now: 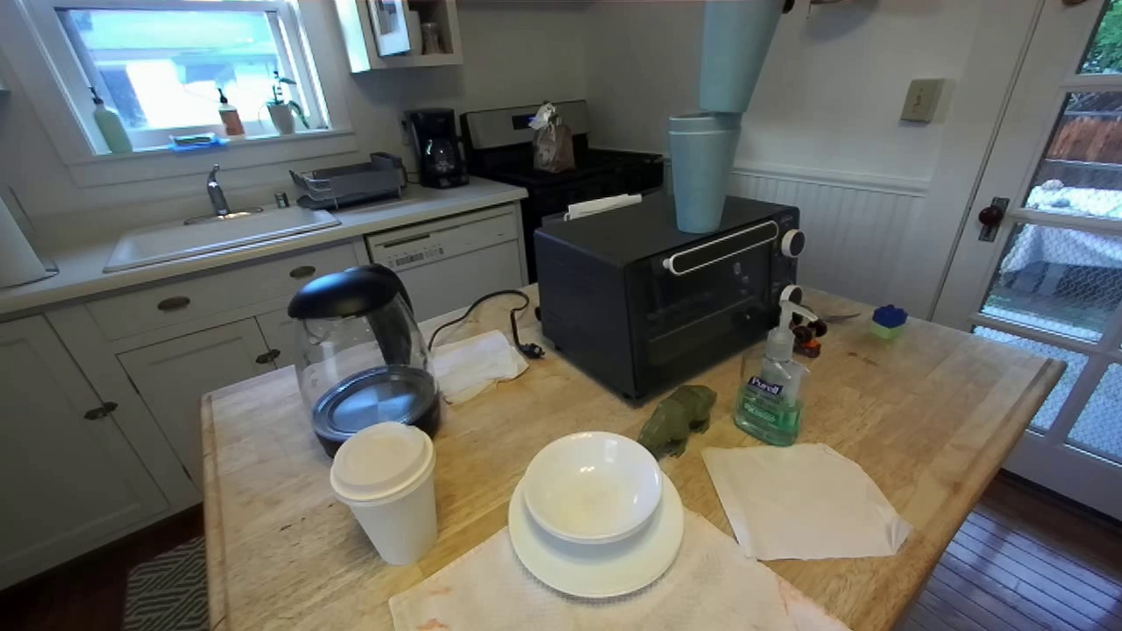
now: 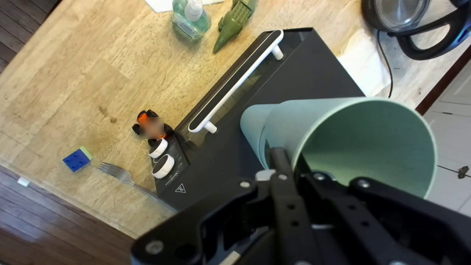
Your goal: Pick up the light blue cup on the left and put it in the middle light blue cup, pick up the light blue cup on the right and put it in the stacked light blue cup on the left
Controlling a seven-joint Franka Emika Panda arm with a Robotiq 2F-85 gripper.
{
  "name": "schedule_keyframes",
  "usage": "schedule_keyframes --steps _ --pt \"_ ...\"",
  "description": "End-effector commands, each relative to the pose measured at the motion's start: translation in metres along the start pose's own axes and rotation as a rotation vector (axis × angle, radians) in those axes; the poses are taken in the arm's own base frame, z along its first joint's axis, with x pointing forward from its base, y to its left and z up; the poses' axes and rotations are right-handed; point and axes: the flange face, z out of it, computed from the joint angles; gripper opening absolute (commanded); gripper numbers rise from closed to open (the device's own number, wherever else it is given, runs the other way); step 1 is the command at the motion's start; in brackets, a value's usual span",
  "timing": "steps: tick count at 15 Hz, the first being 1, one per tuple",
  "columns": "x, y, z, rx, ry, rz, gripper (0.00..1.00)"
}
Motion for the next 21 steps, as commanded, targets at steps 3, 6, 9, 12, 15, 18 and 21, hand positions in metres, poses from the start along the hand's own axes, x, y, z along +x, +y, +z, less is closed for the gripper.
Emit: schedule_keyframes --steps 3,6,9,12,15,18,21 --pt "0.009 0.003 -0.005 0.055 -0.003 -0.023 0.01" --pt "0.014 0.002 -0.003 0.053 0.010 -0.015 0.01" --pt "0.015 0.000 -0.001 0.066 0.017 -0.025 0.01" --pt "0.019 -0.001 0.002 0.056 0.017 -0.014 0.01" --pt "0.022 -0.003 0.010 0.034 0.010 -0.006 0.01" --pt "0.026 -0.006 0.019 0.024 -0.007 0.001 0.01" --pt "0.027 -0.009 0.028 0.006 -0.015 0.001 0.01"
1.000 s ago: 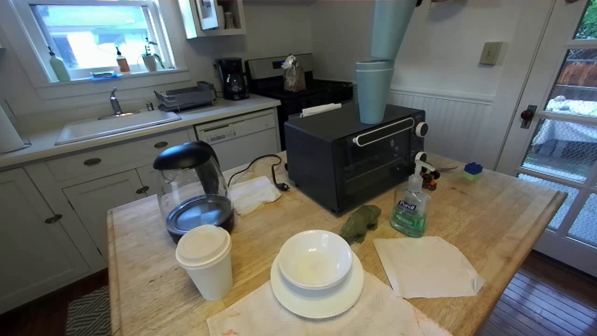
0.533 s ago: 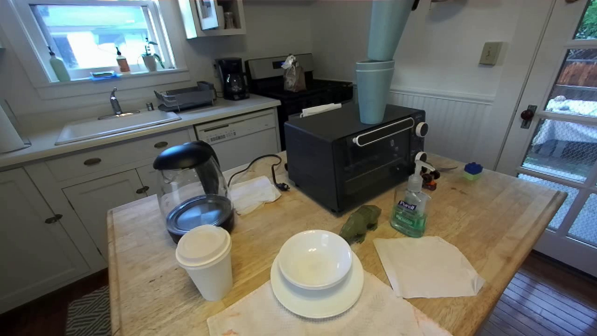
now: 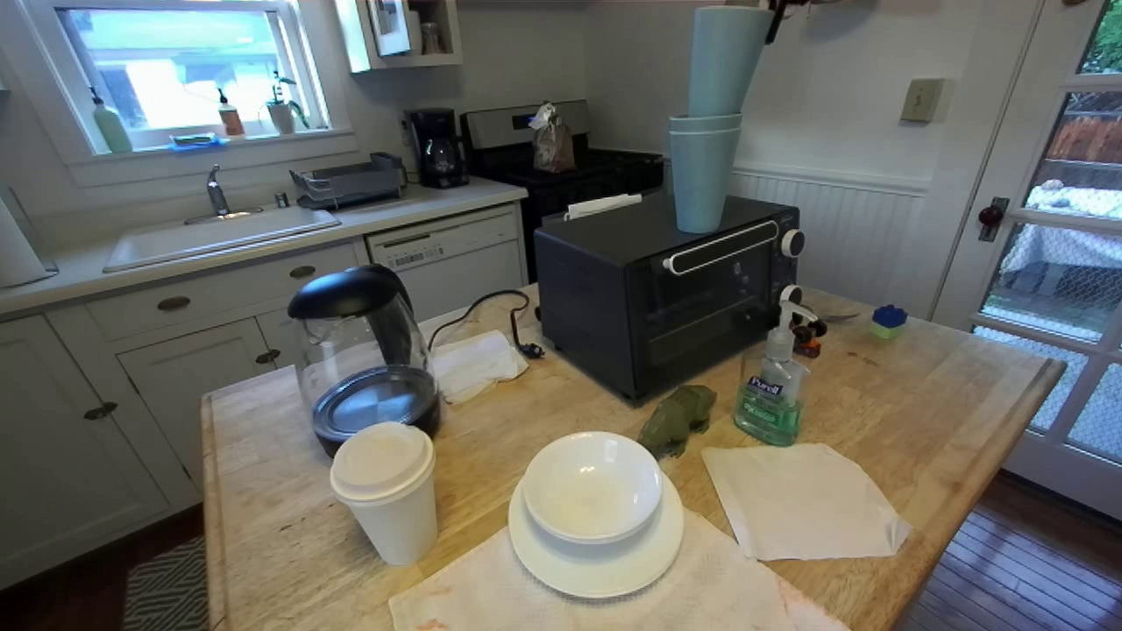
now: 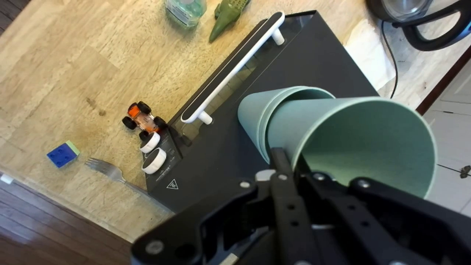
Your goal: Pick up the light blue cup on the left and put it in the middle light blue cup, pick up the light blue cup on the right and put it in the stacked light blue cup on the left
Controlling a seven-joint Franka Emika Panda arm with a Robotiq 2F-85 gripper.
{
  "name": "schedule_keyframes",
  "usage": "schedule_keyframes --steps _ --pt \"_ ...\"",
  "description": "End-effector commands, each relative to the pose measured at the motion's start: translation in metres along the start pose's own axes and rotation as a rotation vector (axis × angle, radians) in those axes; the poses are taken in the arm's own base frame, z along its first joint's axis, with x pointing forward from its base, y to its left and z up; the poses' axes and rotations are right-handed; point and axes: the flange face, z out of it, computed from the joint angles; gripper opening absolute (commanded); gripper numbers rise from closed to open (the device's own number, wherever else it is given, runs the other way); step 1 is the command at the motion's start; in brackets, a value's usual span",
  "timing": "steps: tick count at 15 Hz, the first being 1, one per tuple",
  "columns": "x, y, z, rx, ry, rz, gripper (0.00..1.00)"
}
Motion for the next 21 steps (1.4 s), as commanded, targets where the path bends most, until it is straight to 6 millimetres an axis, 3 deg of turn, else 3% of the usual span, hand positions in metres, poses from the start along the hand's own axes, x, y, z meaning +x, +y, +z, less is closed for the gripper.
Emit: schedule_keyframes --steps 1,2,3,4,5,6,15,16,21 --pt "0.003 -0.007 0.002 -0.002 -0.013 0.003 0.01" --pt "0.003 -0.008 0.003 -0.003 -0.014 0.004 0.01" --pt "0.004 -0.009 0.005 -0.004 -0.014 0.004 0.11" --pt "0.004 -0.009 0.006 -0.006 -0.017 0.004 0.11" --pt "0.004 -0.010 0.007 -0.008 -0.017 0.004 0.18" --pt "0.005 -0.010 0.007 -0.008 -0.016 0.006 0.34" --pt "0.002 -0.011 -0.007 0.030 0.024 -0.013 0.95" --pt "0.000 -0.011 -0.011 0.041 0.036 -0.019 1.00" --pt "-0.006 -0.010 -0.035 0.093 0.135 -0.062 1.00"
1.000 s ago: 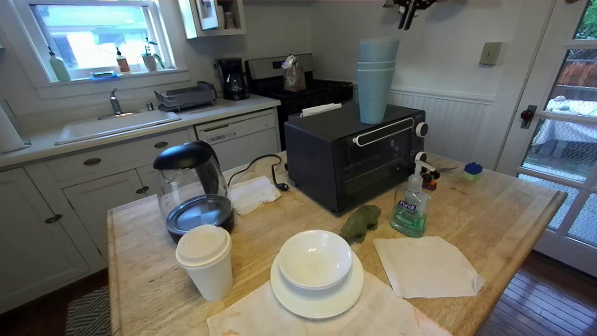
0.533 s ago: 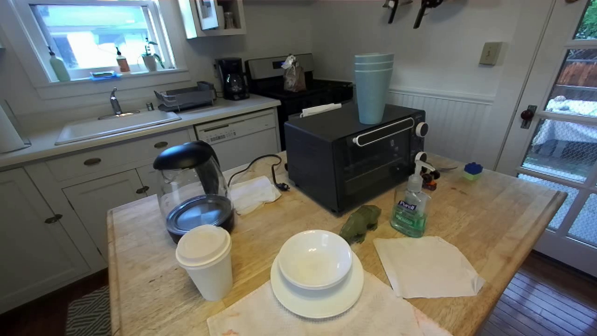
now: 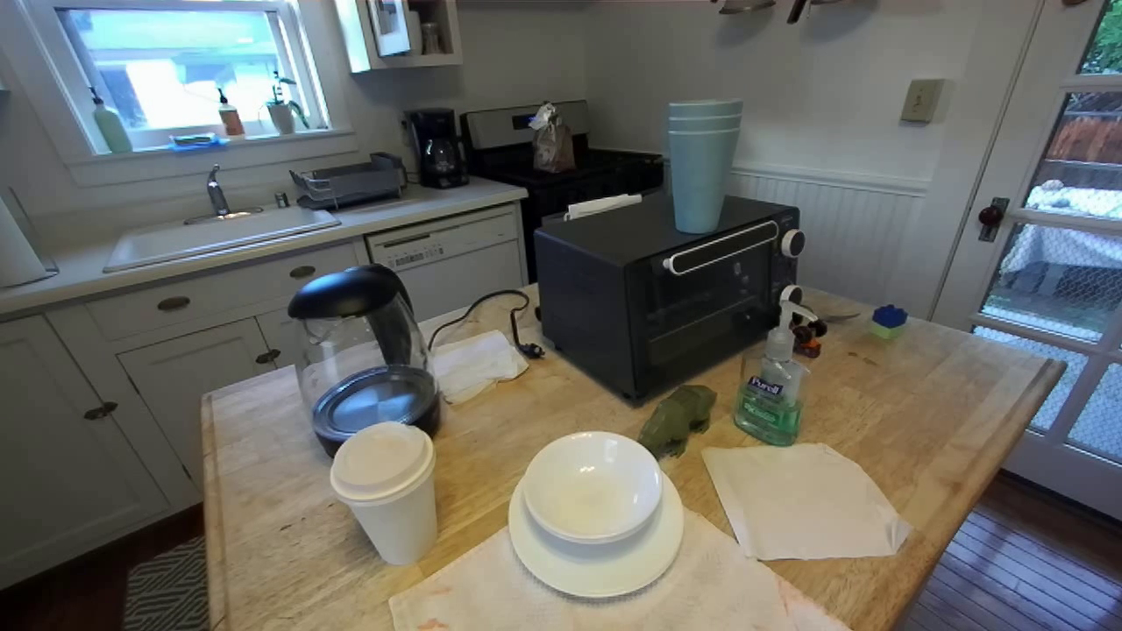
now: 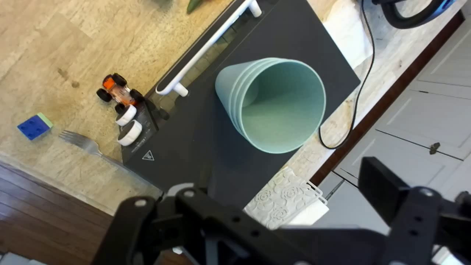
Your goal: Pick up the light blue cup on the left and put it in the middle light blue cup, pick up the light blue cup on the right and put it in the stacked light blue cup on the left
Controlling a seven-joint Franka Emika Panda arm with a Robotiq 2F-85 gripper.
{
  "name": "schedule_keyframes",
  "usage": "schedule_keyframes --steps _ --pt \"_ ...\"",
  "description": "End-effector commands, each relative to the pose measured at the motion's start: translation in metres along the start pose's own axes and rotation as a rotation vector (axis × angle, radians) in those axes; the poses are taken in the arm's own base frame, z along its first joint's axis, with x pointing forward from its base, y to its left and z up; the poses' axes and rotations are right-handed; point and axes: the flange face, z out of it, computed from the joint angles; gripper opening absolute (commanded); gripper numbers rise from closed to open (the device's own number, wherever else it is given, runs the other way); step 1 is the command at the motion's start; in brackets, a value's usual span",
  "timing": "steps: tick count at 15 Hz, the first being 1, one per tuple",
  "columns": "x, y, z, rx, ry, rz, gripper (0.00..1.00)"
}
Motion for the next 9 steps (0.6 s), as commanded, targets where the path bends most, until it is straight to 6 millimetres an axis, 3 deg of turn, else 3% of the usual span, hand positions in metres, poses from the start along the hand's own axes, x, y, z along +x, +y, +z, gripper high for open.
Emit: schedule_keyframes --steps 1,4,9 --pt "-0.008 0.002 -0.023 0.042 0.064 -0.047 1.00" --pt "-0.011 0.006 -0.036 0.041 0.103 -0.093 1.00" --pt "-0.007 0.002 -0.036 0.040 0.094 -0.077 1.00"
